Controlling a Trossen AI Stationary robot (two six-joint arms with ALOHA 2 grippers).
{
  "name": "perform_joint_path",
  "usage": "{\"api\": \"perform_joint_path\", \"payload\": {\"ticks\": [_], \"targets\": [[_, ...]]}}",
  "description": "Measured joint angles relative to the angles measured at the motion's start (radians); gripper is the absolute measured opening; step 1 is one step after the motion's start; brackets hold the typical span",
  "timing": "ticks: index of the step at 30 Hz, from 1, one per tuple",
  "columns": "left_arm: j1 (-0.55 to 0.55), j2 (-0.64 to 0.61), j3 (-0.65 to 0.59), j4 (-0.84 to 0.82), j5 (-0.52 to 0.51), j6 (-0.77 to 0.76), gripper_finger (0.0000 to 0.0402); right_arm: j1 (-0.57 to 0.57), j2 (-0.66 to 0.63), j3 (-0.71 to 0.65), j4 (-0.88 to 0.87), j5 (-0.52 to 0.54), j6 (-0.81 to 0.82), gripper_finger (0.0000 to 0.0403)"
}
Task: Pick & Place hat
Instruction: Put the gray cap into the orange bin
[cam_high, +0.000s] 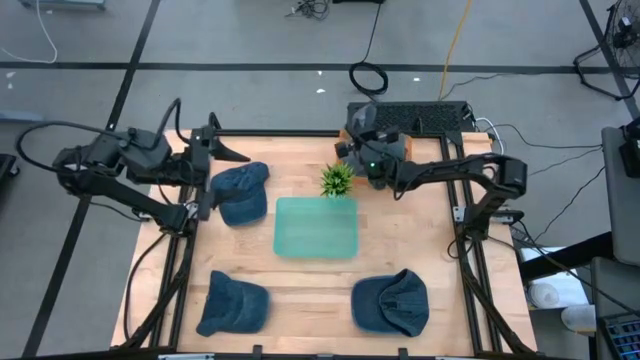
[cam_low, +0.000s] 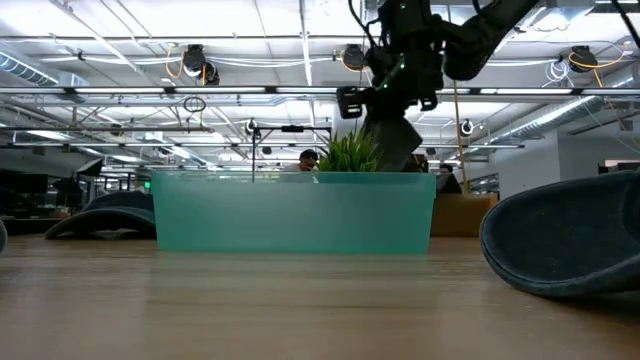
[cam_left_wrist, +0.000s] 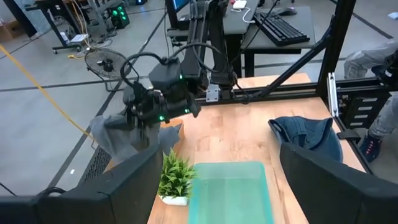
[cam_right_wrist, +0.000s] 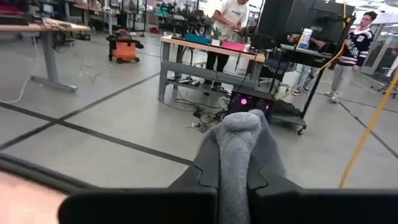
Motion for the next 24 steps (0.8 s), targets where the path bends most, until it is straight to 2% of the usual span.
{"api": "perform_joint_path", "payload": {"ticks": [8, 13, 18, 21, 24], "targets": [[0.000, 0.029, 0.000, -0.001, 0.000, 0.018, 0.0333, 0.017, 0.098, 0.000, -0.002, 0.077, 0.050, 0.0000], [0.000, 0.031, 0.000, -0.001, 0.000, 0.019, 0.0333, 0.056, 0.108, 0.001, -0.060, 0.092, 0.160, 0.0000], [0.000, 0.031, 0.000, -0.001, 0.000, 0.022, 0.0333, 0.122, 0.107, 0.001, -0.083, 0.288, 0.163, 0.0000], [0.000, 0.030, 0.000, 0.000, 0.000, 0.049, 0.0333, 0.151, 0.092, 0.001, -0.055, 0.304, 0.142, 0.0000], [0.000, 0.031, 0.000, 0.001, 0.000, 0.055, 0.0333, 0.156, 0.095, 0.001, -0.110, 0.310, 0.161, 0.0000]]}}
